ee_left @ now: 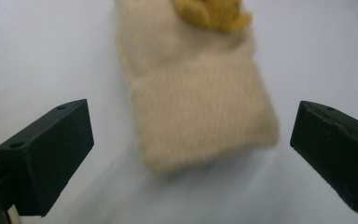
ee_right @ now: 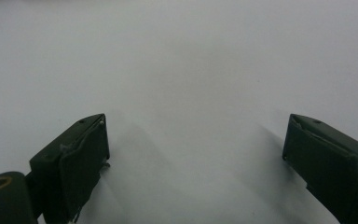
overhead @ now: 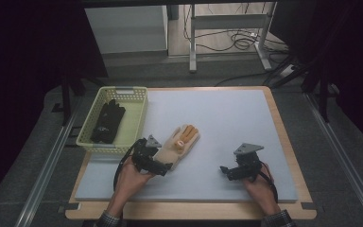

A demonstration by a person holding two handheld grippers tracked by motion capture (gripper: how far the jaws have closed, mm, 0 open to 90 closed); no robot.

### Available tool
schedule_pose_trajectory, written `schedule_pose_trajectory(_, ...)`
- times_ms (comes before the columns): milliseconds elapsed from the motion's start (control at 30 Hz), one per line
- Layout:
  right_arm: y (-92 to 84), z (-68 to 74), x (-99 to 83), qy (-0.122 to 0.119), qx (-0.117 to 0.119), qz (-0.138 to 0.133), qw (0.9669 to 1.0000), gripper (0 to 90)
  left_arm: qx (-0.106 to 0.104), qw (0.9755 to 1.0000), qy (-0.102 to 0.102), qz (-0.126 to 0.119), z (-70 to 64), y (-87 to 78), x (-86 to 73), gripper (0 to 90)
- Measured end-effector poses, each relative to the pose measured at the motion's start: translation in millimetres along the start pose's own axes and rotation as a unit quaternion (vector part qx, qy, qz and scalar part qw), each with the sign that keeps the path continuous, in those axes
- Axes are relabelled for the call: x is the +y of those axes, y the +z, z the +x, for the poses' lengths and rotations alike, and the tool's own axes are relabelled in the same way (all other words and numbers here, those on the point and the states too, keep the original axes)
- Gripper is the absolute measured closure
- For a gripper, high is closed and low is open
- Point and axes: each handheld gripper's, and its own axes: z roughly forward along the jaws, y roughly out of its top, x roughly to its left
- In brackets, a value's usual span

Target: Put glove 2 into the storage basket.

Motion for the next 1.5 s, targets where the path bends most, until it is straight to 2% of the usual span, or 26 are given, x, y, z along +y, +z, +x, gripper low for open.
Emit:
schedule_pose_trajectory(100, 0.0, 0.0, 0.0, 0.000, 0.000, 0.000, 1.0000, 6.9, -0.001, 1.0000, 0.004, 0.009, -0.2, 8.5, 13.9, 0.0)
schedule_pose_trajectory(333, -0.1, 0.0, 0.0, 0.000, 0.000, 0.000, 1.0000, 6.9, 0.007, 0.9994, 0.006, 0.034, 2.6, 30.7, 35.8, 0.0)
schedule_pose_trajectory(467, -0.1, 0.0, 0.0, 0.000, 0.000, 0.000, 1.0000, 6.9, 0.005, 0.9988, 0.004, 0.048, 1.4, 45.8, 43.6, 0.0)
schedule_pose_trajectory(700, 0.0, 0.1, -0.1, 0.000, 0.000, 0.000, 1.0000, 6.9, 0.015, 0.9960, 0.010, 0.087, 0.2, 73.8, 49.1, 0.1)
schedule_pose_trajectory(733, 0.0, 0.1, -0.1, 0.000, 0.000, 0.000, 1.0000, 6.9, 0.006, 0.9964, 0.010, 0.083, 0.8, 75.2, 49.1, 1.1)
schedule_pose_trajectory(800, -0.1, 0.1, -0.1, 0.000, 0.000, 0.000, 1.0000, 6.9, 0.000, 0.9972, 0.015, 0.073, 1.5, 71.8, 49.5, 11.3)
schedule_pose_trajectory(900, 0.0, 0.1, -0.1, 0.000, 0.000, 0.000, 1.0000, 6.9, -0.005, 0.9973, 0.021, 0.070, 0.2, 67.1, 49.9, 31.9)
schedule_pose_trajectory(1100, 0.0, 0.2, -0.1, 0.000, 0.000, 0.000, 1.0000, 6.9, -0.009, 0.9968, 0.017, 0.078, -3.4, 63.6, 51.7, 54.0)
schedule_pose_trajectory(1267, -0.1, 0.2, 0.0, 0.000, 0.000, 0.001, 1.0000, 6.9, -0.024, 0.9968, 0.014, 0.075, 1.3, 58.5, 53.4, 59.7)
schedule_pose_trajectory(1500, 0.0, 0.1, -0.1, 0.000, 0.000, 0.000, 1.0000, 6.9, -0.010, 0.9982, 0.010, 0.059, 9.2, 41.6, 62.7, 59.9)
